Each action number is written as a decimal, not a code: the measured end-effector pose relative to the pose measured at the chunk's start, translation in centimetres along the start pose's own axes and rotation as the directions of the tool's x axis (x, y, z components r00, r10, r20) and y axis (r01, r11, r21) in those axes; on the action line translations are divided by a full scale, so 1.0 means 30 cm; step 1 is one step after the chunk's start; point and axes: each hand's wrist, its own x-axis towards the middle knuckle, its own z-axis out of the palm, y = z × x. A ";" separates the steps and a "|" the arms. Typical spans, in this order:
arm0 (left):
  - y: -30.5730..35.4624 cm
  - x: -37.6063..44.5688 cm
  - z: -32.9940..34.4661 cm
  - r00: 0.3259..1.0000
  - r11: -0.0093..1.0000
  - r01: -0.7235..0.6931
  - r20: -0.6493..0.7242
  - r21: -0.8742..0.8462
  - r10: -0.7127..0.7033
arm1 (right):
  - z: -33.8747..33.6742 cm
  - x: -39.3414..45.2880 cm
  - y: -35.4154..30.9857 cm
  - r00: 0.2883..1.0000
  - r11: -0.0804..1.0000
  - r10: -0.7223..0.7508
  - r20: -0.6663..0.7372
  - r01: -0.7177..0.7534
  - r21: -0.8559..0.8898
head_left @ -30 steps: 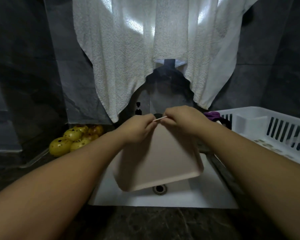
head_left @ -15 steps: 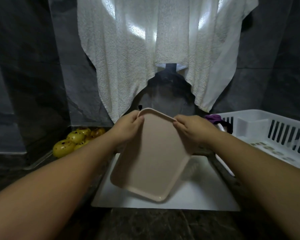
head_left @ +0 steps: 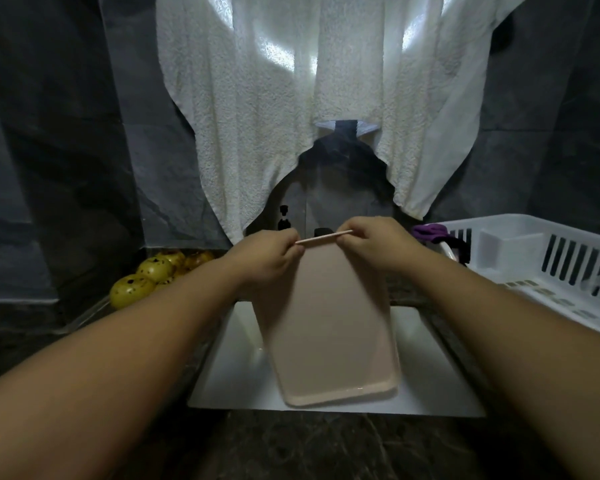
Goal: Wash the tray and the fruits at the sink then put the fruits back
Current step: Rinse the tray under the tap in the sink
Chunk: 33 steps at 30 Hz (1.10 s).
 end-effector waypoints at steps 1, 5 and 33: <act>0.017 0.003 0.011 1.000 1.000 -0.008 0.018 -0.019 0.008 | 0.019 0.008 -0.019 1.000 1.000 -0.030 -0.001 0.030 -0.004; 0.003 -0.008 0.030 0.999 0.994 0.023 -0.036 -0.111 -0.028 | 0.046 0.011 -0.016 0.999 0.993 -0.020 -0.050 0.025 0.113; -0.001 -0.020 0.092 0.987 0.997 -0.073 0.139 -0.030 0.077 | 0.039 -0.013 -0.005 0.974 0.863 -0.159 0.161 0.217 -0.457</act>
